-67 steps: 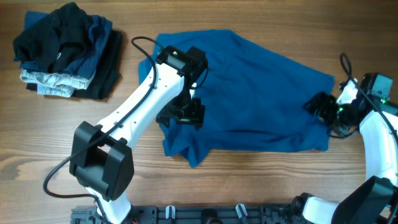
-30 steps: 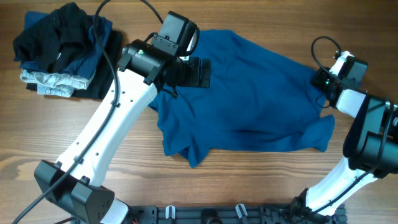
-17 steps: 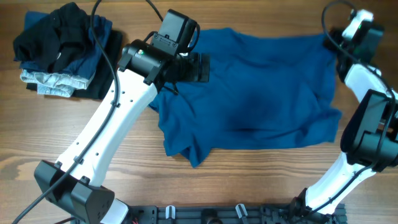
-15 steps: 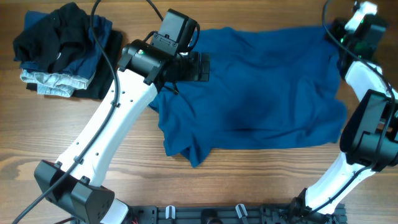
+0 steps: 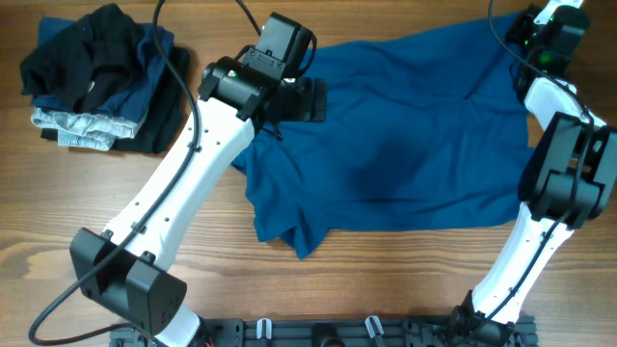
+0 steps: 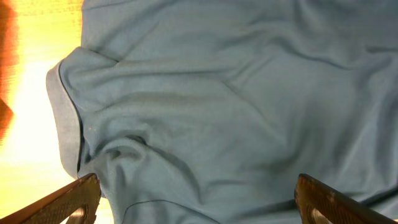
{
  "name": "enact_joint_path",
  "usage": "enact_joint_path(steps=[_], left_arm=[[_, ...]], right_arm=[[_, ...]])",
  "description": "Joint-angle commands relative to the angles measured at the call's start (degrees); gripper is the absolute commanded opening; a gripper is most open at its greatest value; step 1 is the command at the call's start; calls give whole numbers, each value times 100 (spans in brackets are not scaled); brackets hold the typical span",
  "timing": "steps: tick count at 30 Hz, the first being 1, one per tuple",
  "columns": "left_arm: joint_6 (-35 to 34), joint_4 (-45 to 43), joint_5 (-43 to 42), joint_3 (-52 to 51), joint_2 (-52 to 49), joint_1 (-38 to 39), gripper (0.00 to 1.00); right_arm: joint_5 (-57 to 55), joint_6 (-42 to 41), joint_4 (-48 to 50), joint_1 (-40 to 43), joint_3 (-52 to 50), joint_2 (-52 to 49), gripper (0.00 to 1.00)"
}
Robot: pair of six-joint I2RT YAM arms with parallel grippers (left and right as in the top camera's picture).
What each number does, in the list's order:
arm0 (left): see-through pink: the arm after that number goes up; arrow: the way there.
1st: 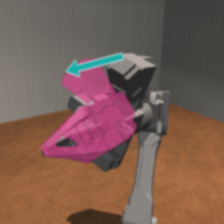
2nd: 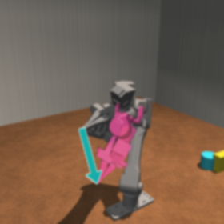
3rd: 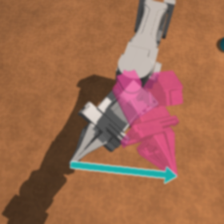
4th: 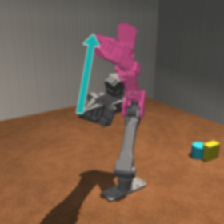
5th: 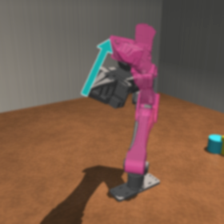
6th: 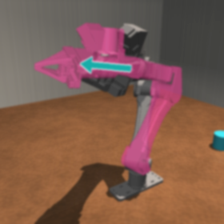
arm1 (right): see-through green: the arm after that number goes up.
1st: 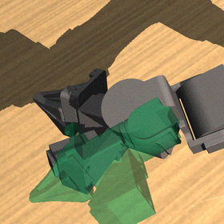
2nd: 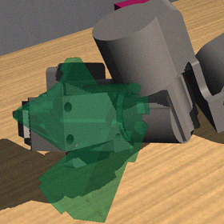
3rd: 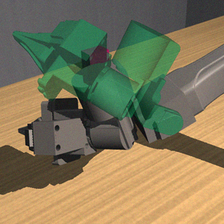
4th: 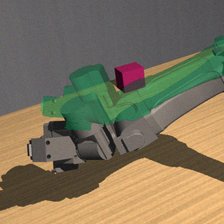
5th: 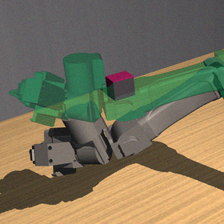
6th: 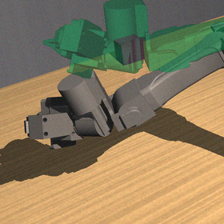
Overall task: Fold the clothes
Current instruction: 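Pull the shirt's corners outward with both grippers to smooth it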
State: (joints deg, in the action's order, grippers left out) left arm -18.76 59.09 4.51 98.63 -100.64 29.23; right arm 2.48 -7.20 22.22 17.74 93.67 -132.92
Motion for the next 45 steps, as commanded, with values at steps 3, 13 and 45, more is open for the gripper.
enact_joint_path(steps=[3, 13, 45], left_arm=[[31, -24, 72, 50, -74, -17, 100], [-151, 164, -201, 173, 15, -221, 100], [-2568, 1272, -1410, -3032, 1674, 260, 99]], right_arm=[[-442, 2, -52, 238, 313, -109, 34], [894, -116, -3182, 389, 321, 1646, 100], [315, -1405, -10314, 96, -1316, 6000, 100]])
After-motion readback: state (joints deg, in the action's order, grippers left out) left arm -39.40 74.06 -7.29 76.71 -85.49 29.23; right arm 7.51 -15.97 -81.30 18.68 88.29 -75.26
